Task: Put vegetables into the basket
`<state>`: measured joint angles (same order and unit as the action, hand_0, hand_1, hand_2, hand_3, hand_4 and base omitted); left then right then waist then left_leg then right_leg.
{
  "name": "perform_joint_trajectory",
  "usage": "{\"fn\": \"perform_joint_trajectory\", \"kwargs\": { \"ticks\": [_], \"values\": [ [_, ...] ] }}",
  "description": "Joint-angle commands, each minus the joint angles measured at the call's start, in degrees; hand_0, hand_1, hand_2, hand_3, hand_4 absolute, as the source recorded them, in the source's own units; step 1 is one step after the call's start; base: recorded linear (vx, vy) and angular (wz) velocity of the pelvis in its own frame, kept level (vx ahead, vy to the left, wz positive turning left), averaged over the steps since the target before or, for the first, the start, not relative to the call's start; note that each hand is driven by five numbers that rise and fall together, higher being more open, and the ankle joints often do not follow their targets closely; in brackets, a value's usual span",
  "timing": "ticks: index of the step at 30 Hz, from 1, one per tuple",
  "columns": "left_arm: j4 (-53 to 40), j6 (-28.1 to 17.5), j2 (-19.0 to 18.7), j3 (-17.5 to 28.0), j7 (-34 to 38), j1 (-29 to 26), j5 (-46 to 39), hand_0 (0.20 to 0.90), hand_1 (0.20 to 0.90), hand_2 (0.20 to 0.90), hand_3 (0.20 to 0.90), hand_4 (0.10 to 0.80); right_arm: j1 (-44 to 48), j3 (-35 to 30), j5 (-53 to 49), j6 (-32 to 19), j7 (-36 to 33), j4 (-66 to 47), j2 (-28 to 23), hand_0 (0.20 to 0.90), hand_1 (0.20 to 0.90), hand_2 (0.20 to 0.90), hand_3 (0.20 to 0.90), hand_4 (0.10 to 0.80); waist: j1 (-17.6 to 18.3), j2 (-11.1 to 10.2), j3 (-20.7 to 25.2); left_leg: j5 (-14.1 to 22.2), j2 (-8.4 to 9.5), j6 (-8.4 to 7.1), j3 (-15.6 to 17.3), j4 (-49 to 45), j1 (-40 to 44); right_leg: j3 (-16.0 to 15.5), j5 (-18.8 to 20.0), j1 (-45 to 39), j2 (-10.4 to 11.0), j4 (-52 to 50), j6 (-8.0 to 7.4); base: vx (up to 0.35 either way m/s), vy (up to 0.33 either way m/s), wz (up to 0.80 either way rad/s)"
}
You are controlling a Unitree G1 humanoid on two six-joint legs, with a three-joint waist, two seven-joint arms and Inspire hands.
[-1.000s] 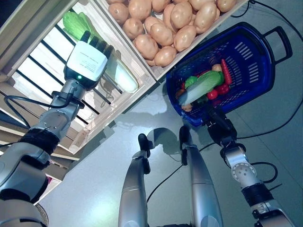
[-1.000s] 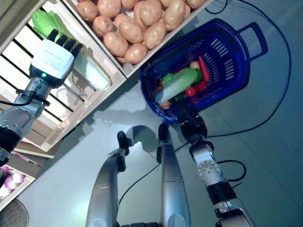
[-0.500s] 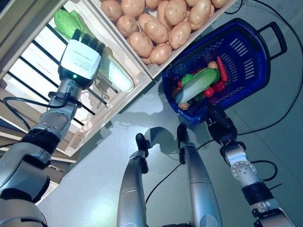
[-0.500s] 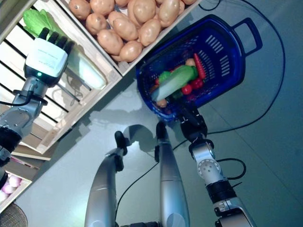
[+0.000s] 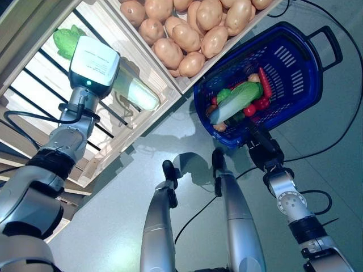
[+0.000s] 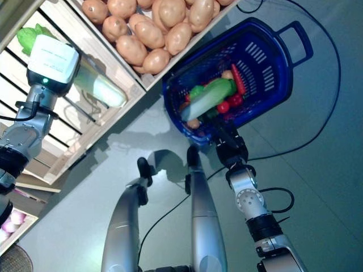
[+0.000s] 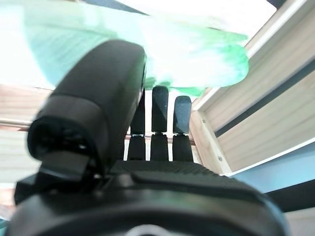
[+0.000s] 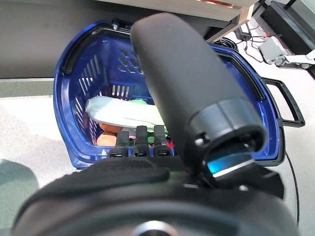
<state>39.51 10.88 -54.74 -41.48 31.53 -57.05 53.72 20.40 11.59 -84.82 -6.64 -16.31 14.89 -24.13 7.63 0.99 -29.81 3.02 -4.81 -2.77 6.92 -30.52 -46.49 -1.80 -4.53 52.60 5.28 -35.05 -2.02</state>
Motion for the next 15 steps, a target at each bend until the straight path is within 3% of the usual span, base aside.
{"fn": "perform_joint_trajectory", "kwargs": {
  "ticks": [1,7,9,10,11,15],
  "values": [
    [0.8,2.5,-3.4,5.2,1.2,-3.9,-1.1,0.300,0.300,0.300,0.300,0.400,-0.4,-3.2,2.7,-2.7,0.0,-9.0,-0.7,0.900,0.900,0.900,0.900,0.800,-0.2,-1.2,0.0,0.5,2.11,-0.05,0.8,0.0,-0.7,0.0,0.5,-3.8,-0.5,1.8,-0.81,0.000,0.000,0.00],
    [0.5,2.3,-3.2,5.8,2.5,-3.5,-1.7,0.300,0.300,0.300,0.300,0.400,-0.4,-3.4,2.7,-2.0,-0.6,-9.6,-0.8,0.900,0.900,0.900,0.900,0.800,-0.2,-1.2,0.0,0.4,2.14,-0.17,0.6,0.1,-0.9,0.0,0.5,-3.7,-0.5,1.7,-0.79,0.000,0.000,0.00],
    [0.1,2.4,-3.2,6.3,3.4,-3.1,-1.7,0.702,0.702,0.702,0.702,0.668,-0.6,-3.3,3.1,-2.1,-0.5,-9.7,-0.6,0.900,0.900,0.900,0.900,0.800,-0.3,-1.2,0.0,0.4,2.08,-0.15,0.6,0.1,-1.1,0.0,0.3,-3.4,-0.5,1.5,-0.79,0.000,0.000,0.00],
    [0.0,2.5,-3.2,6.4,3.7,-3.0,-1.7,0.702,0.702,0.702,0.702,0.668,-0.7,-3.2,3.1,-2.1,-0.4,-9.6,-0.6,0.900,0.900,0.900,0.900,0.800,-0.3,-1.2,0.0,0.4,2.07,-0.15,0.6,0.1,-1.1,0.1,0.3,-3.4,-0.5,1.4,-0.79,0.000,0.000,0.00],
    [-0.1,2.6,-3.1,6.5,3.9,-3.0,-1.5,0.900,0.900,0.900,0.900,0.800,-0.7,-3.4,3.2,-2.0,-0.4,-9.6,-0.4,0.900,0.900,0.900,0.900,0.800,-0.3,-1.2,0.0,0.3,2.09,-0.13,0.6,0.3,-1.1,0.0,0.4,-3.3,-0.5,1.6,-0.79,0.000,0.000,0.00],
    [-0.7,2.1,-3.4,6.8,4.3,-3.2,-1.4,0.900,0.900,0.900,0.900,0.800,-0.7,-3.4,3.3,-2.1,-0.2,-9.6,-0.5,0.900,0.900,0.900,0.900,0.800,-0.4,-1.3,0.0,0.2,1.99,-0.25,0.4,0.3,-1.2,-0.1,0.4,-3.4,-0.5,1.8,-0.85,0.000,0.000,0.00]
  ]
}}
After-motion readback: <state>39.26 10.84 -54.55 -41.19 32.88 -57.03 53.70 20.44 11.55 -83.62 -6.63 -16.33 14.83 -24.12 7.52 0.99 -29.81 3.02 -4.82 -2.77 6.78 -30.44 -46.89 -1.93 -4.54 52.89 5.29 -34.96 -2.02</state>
